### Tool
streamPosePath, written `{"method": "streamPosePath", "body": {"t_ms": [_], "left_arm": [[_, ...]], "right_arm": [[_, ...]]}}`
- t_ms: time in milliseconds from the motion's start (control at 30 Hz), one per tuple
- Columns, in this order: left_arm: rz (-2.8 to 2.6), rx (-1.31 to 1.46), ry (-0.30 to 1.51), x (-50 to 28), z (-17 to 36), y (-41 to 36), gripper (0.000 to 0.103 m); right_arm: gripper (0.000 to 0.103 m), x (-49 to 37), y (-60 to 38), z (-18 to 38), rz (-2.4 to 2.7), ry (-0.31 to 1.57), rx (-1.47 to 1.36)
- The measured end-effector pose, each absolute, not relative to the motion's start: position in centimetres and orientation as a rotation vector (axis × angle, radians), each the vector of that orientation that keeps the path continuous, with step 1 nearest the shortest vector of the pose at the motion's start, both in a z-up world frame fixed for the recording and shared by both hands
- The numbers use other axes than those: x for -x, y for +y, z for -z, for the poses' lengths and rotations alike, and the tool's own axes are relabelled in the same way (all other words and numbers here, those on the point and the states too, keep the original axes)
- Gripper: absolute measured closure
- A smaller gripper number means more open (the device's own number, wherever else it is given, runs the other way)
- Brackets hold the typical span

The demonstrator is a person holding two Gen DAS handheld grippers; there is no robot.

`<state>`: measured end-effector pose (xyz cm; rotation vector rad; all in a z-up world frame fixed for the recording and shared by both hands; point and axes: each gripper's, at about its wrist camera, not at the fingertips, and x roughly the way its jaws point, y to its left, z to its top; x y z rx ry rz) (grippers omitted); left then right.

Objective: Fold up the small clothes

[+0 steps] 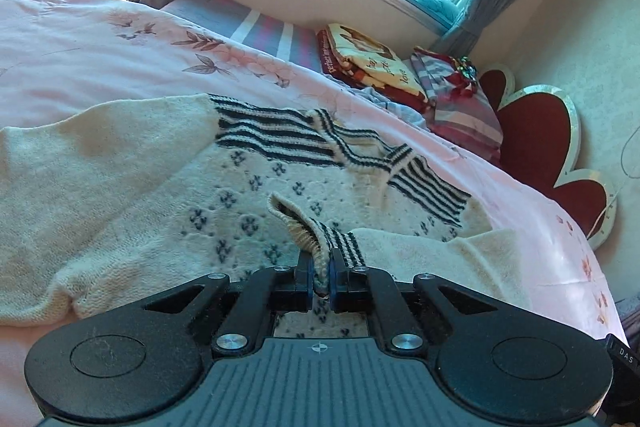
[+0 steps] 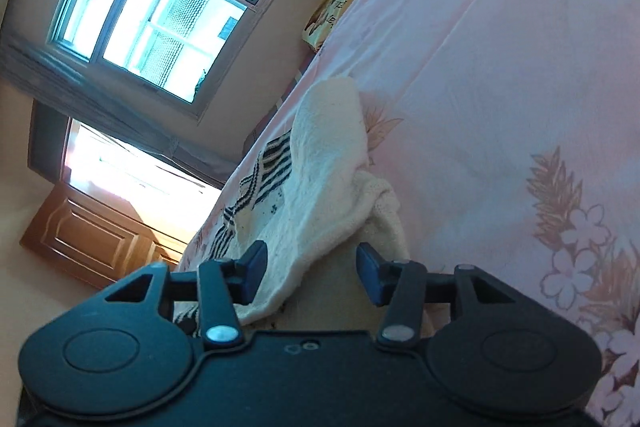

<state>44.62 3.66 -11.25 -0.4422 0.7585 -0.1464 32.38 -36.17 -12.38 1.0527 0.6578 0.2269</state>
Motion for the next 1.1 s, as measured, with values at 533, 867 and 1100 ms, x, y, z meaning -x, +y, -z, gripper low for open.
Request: {"method": "streamPosePath", "body": {"t_ms": [533, 867, 1100], "left_arm": [[0.085, 0.301, 0.799, -45.4, 12.7, 2.8, 0.096], [0.089, 0.356, 0.778, -45.1, 13.7, 3.3, 0.096], [0.080, 0.334, 0.633, -43.3, 12.3, 3.3, 0.096]], "right_arm": [[0.096, -34.1, -34.6, 12.1, -0.082, 0.706, -0.794], [0.075, -37.2, -37.1, 10.5, -0.238, 0.669, -0.650], [0.092, -37.3, -34.6, 9.1, -0.268, 0.576, -0.402]]}}
